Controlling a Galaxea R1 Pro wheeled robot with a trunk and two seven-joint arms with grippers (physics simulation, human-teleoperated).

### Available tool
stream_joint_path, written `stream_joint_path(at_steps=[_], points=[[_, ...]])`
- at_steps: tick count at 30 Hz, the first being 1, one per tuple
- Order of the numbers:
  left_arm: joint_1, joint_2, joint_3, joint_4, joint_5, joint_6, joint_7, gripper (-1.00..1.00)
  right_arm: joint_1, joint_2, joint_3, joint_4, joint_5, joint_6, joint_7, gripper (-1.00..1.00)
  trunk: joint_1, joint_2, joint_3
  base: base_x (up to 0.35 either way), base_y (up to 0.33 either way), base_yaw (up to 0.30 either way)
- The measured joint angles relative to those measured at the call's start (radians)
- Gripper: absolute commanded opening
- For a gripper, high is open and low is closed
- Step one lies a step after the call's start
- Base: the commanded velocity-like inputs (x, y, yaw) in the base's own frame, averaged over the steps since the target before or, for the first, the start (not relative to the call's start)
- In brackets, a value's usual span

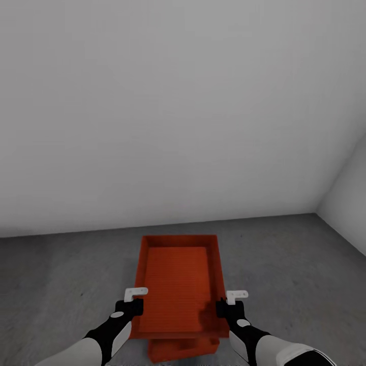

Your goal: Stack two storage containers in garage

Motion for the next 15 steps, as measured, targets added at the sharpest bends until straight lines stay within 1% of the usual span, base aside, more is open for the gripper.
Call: stream_joint_path(at_steps=[15], points=[[0.000,-0.001,0.000,0.001,0.000,-0.001,0.001,-1.00,0.000,-0.001,0.001,0.000,-0.002,0.000,0.002,-1.00,0.000,0.000,-0.024,0.000,0.000,0.000]])
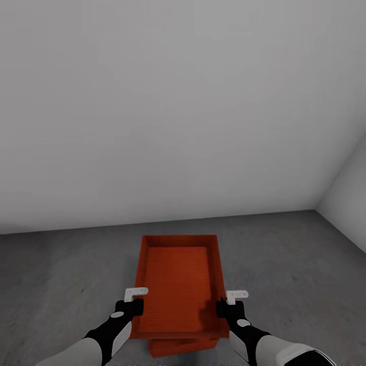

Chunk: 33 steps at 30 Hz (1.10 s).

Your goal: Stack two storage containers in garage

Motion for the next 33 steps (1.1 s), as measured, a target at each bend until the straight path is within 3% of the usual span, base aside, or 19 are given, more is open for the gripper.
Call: stream_joint_path(at_steps=[33], points=[[0.000,-0.001,0.001,0.001,-0.001,-0.001,0.000,-1.00,0.000,-0.001,0.003,0.000,-0.004,-0.001,0.002,-1.00,0.000,0.000,-0.052,0.000,0.000,0.000]])
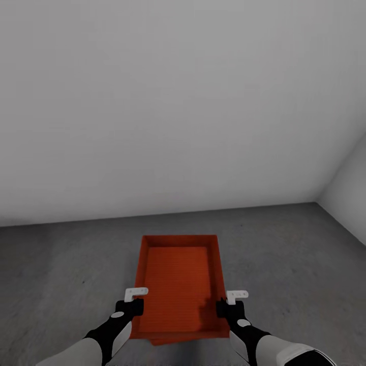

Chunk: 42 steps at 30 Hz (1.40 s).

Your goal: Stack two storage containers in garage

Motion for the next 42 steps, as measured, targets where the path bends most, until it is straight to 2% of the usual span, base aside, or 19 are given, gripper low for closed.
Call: stream_joint_path(at_steps=[42], points=[[0.000,0.000,0.001,0.000,-0.001,-0.001,0.000,-1.00,0.000,0.000,0.003,0.000,-0.004,0.000,0.001,-1.00,0.000,0.000,-0.067,0.000,0.000,0.000]])
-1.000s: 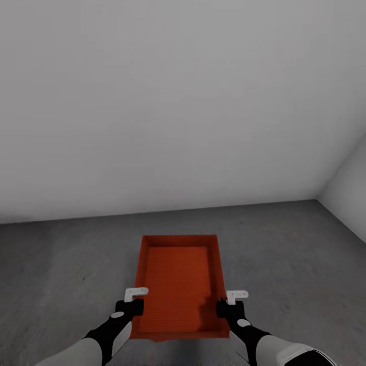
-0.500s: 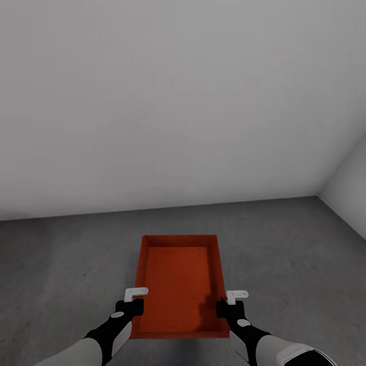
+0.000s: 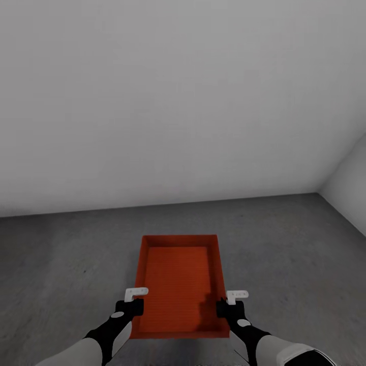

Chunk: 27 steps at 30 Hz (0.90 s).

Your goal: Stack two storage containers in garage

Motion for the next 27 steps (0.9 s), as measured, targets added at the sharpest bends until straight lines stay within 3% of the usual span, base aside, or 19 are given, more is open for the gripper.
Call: stream_joint_path(at_steps=[27], points=[[0.000,0.000,0.000,0.000,0.000,0.001,0.000,-1.00,0.000,0.000,0.000,0.000,0.000,0.001,0.000,-1.00,0.000,0.000,-0.043,0.000,0.000,0.000]])
